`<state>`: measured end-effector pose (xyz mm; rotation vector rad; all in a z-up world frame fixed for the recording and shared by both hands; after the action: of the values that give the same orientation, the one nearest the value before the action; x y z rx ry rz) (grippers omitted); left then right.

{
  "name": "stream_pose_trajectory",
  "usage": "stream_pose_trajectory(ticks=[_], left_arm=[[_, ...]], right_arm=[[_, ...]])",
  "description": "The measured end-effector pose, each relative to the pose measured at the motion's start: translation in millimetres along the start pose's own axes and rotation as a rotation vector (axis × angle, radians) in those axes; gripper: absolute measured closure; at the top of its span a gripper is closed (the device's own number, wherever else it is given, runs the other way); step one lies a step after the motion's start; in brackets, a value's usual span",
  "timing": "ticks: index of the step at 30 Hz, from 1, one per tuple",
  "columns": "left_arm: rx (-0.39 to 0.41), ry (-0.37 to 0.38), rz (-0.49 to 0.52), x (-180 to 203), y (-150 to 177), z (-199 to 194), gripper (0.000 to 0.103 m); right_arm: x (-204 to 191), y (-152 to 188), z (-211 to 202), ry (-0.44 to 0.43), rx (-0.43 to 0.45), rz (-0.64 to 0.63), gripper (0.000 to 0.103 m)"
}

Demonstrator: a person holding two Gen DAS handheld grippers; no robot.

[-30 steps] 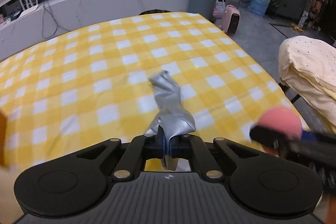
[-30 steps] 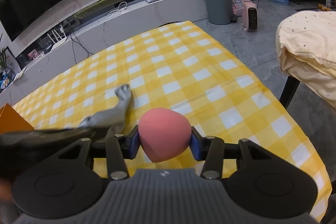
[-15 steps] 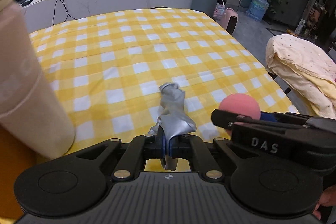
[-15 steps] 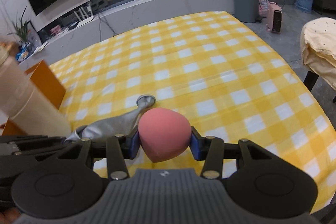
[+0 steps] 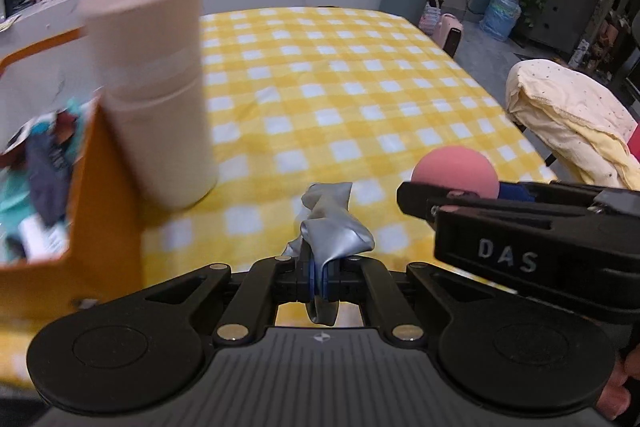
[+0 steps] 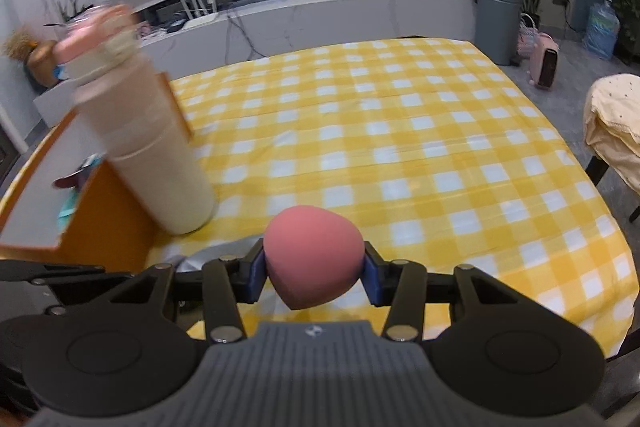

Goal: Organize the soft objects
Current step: 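Carry the grey pouch and pink ball over the orange box with both grippers, then open both grippers to drop the grey pouch and pink ball into the box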

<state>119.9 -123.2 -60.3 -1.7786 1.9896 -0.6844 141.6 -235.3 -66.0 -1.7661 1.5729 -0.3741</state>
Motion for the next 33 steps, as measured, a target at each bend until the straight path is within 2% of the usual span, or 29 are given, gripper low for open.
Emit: stream_pose_trajectory(ticks=[4,9,12,16,18,21,23,26,31,33], left_arm=[[0.006,-0.046,-0.013,-29,23,-20,0.100],[-0.002,-0.072,-0.090,-82,44,-48,0.099],[0.032,-0.103,-0.141,-118,41,-69,0.099],[0.089,-0.132,-0.266,-175,18,-86,0.099],[0.123,-0.190,-0.295,-201,3,-84,0.099],[0.118,-0.207,-0.337,-230,-16,-66,0.099],[0.123,-0.263,-0.342,-247,-26,-55,0.099],[0.148,-0.284,-0.348,-267,-42,-43,0.099],[0.123,-0.367,-0.310,-287,-64,-11,0.099],[0.107,-0.374,-0.308,-291,-67,-2,0.099]], right_arm=[[-38,13,-15,-0.053,-0.007,-0.050,0.057],[-98,21,-24,-0.132,-0.013,-0.139,0.057],[-138,18,-29,-0.203,0.005,-0.187,0.057],[-188,3,-32,-0.255,0.063,-0.250,0.056],[-209,-7,-28,-0.255,0.091,-0.262,0.056],[-238,-18,-15,-0.252,0.100,-0.337,0.056],[-254,-24,0,-0.232,0.092,-0.389,0.056],[-264,-34,20,-0.227,0.072,-0.423,0.056],[-267,-46,54,-0.199,0.022,-0.446,0.056],[-270,-48,65,-0.194,0.006,-0.455,0.056]])
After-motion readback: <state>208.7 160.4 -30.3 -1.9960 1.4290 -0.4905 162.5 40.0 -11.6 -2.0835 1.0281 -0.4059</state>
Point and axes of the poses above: each gripper's, at about its wrist camera, not at the fingertips, and z roughly the way its jaws point, x to its right, y to its underside, the point moved 8 cm from there along z, roughly the way its jaws point, and after that the axes turned 8 degrees about -y, right-handed, at the moved point
